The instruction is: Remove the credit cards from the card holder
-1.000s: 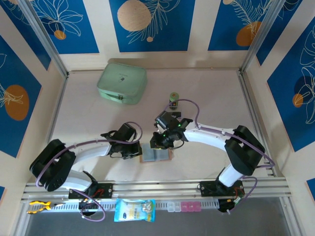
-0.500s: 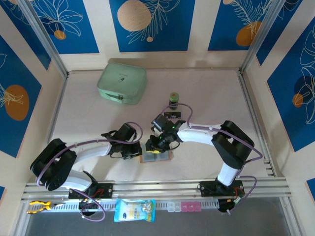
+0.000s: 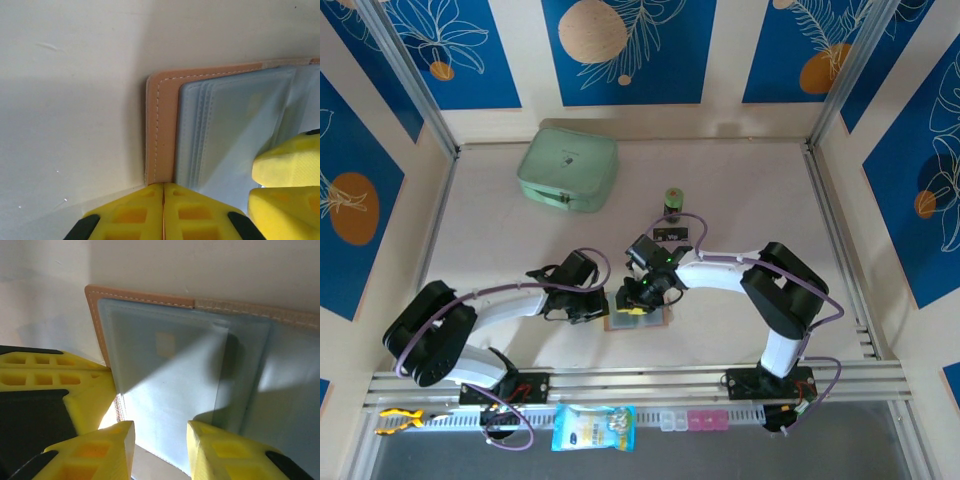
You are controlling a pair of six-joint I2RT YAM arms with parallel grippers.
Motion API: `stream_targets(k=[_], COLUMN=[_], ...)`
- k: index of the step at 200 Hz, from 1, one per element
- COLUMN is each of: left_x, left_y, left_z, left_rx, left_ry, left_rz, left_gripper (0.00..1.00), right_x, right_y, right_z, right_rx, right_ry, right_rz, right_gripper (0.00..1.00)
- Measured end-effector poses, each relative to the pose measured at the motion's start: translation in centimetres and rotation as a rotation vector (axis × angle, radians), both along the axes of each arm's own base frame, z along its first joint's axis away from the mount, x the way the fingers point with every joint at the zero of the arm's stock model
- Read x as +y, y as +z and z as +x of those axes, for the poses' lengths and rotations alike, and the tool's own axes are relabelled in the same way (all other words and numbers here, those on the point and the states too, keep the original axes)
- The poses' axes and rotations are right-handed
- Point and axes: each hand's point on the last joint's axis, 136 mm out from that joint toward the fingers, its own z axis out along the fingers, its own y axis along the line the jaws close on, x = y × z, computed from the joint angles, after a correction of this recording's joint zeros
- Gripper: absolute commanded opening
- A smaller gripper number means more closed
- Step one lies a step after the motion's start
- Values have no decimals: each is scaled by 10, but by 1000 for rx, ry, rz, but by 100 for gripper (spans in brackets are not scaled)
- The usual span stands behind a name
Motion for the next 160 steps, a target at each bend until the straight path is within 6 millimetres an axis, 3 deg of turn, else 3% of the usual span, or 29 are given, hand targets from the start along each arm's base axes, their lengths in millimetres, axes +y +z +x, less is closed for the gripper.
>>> stream_targets(k=[103, 160], left_x=[-1, 0], left_y=[0, 0], left_z=[1, 1], left_rx=[6, 8], left_ry=[-6, -5], left_rz=[9, 14], left_gripper=[7, 7], right_x=[-19, -23], right_y=[-3, -7], right_z=[5, 5], right_rx=[-7, -4], right_ry=[-27, -33], right_rz=[-40, -36], right_gripper=[31, 25])
